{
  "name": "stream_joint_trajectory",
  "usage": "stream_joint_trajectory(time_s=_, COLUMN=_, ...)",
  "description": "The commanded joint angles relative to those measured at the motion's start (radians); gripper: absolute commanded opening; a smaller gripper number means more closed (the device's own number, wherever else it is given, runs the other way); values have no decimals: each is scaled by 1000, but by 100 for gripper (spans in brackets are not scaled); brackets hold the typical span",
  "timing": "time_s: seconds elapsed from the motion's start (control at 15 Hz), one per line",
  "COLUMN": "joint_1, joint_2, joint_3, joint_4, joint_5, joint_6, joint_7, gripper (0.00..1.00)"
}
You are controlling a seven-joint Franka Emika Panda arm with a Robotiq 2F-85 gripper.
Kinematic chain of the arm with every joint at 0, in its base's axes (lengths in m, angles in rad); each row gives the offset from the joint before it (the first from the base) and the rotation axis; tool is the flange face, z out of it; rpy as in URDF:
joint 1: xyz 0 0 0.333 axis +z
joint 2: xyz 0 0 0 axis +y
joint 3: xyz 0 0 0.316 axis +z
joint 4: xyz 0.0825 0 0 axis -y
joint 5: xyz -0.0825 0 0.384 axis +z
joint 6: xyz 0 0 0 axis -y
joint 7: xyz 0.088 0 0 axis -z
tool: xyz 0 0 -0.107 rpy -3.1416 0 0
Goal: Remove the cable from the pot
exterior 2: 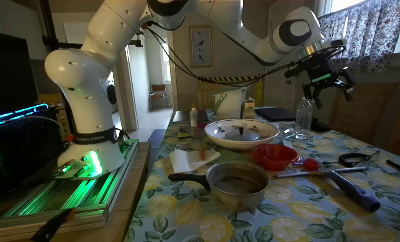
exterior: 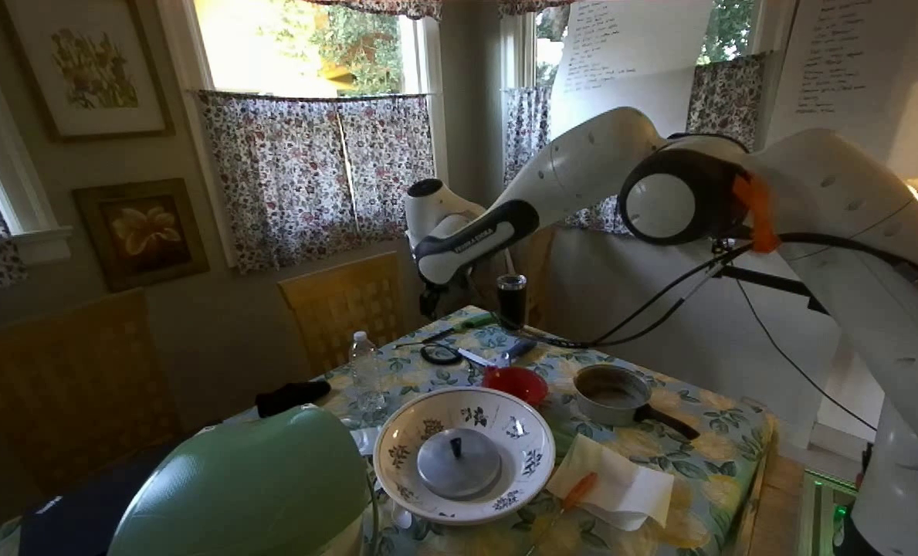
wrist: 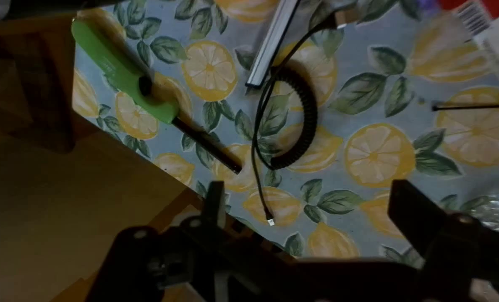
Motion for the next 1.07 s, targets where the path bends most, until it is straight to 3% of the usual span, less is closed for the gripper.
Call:
stream_joint_trajectory(time_s=0.0, joint_1=-36, joint_2=-132, joint_3=80, joint_4=-29, joint_5=125, joint_6=-254, joint_7=-98, gripper=100)
stream_joint_trajectory(time_s=0.2, joint_1=-70, joint_2=-205, joint_3=117, joint_4=-27, joint_5=257, joint_6=-399, joint_7=-88, gripper=100)
stream_joint_trajectory(time_s=0.53, joint_1=-108, joint_2=-328, joint_3=114, joint_4=-140, joint_5=422, joint_6=-449, joint_7=-16, gripper=100)
stream_joint_trajectory(time_s=0.8, joint_1=-110, joint_2=-420, joint_3=96, joint_4=-287, joint_5=443, joint_6=-361, joint_7=11, gripper=100)
stream_joint_trajectory(time_s=0.87, joint_1=-105, joint_2=-337, joint_3=95, joint_4=-160, joint_5=416, joint_6=-428, joint_7=-12, gripper=100)
stream_joint_trajectory(time_s=1.0, joint_1=-104, joint_2=-370, joint_3=92, joint_4=-215, joint_5=416, joint_6=-398, joint_7=-3, gripper=100)
